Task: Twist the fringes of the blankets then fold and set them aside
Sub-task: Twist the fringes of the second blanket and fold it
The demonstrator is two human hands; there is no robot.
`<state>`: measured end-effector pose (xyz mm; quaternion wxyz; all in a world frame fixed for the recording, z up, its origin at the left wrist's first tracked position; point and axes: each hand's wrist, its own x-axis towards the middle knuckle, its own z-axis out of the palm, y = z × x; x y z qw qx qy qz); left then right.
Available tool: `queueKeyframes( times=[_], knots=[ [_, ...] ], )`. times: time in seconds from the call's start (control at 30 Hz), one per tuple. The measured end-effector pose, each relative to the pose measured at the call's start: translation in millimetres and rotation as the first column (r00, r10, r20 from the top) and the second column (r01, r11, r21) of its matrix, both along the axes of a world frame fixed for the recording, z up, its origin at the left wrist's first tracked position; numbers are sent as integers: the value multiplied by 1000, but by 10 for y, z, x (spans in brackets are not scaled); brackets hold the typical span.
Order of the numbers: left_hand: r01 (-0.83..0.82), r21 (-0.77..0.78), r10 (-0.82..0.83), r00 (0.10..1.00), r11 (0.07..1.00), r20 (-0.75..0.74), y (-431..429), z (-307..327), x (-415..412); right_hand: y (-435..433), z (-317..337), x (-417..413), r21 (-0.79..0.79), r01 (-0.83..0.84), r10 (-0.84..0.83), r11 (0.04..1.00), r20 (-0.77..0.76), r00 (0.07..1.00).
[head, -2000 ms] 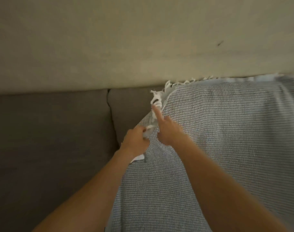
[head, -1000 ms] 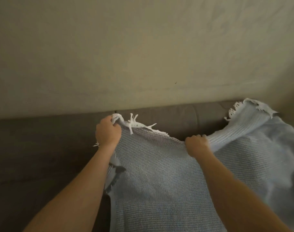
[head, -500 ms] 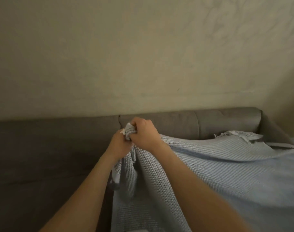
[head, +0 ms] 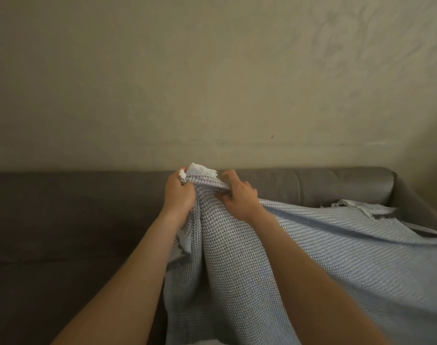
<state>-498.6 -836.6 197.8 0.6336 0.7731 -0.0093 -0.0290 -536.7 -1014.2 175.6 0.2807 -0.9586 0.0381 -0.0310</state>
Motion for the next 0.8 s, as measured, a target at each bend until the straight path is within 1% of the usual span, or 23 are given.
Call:
queueKeyframes(
  times=[0.07, 0.13, 0.2, 0.27, 0.3, 0.37, 0.4, 0.43, 0.47, 0.53, 0.6, 0.7, 0.77, 0.8],
  knots=[
    [-65, -72, 62, 997, 995, -43, -18, 62, 10, -134, 22, -40, -40, 14, -19, 999, -122, 992],
    [-126, -145, 116, 990, 981, -79, -20, 84, 44, -278, 8, -107, -75, -16, -8, 997, -316, 949],
    [-216, -235, 181, 970, 948, -160, -9, 101, 92, -436, -67, -180, -31, -27, 7, 999, -509, 861],
    [-292, -308, 222, 944, 905, -243, -10, 162, 89, -553, -154, -263, 24, 2, 14, 1000, -630, 776],
    [-305, -298, 235, 940, 905, -249, -12, 178, 84, -605, -221, -293, 29, 15, 9, 999, -670, 742],
    [-291, -243, 247, 949, 925, -197, -25, 217, 61, -633, -324, -354, -8, 9, -12, 1000, -722, 692],
    [-278, -224, 246, 956, 934, -162, -30, 236, 43, -617, -338, -379, -45, -7, -28, 999, -727, 686],
    [-265, -214, 239, 961, 940, -141, -27, 234, 34, -611, -365, -382, -86, -12, -52, 996, -702, 710],
    [-248, -214, 224, 966, 945, -128, -18, 225, 23, -614, -390, -368, -106, 0, -69, 994, -652, 755],
    [-198, -224, 171, 976, 954, -131, 31, 186, 12, -630, -435, -293, -95, 24, -72, 995, -546, 834],
    [-143, -195, 110, 979, 970, -173, 85, 84, 61, -603, -378, -198, -87, 5, -48, 996, -496, 867],
    [-41, -85, 20, 973, 995, -232, 129, -39, 69, -473, -207, -34, -22, 6, -15, 1000, -406, 914],
    [16, -75, -33, 973, 997, -227, 105, -58, 4, -290, -41, 82, 24, 31, -24, 999, -269, 963],
    [59, -92, -76, 976, 994, -202, 96, -61, -33, -179, 41, 140, 77, 48, -33, 996, -190, 981]
  ],
)
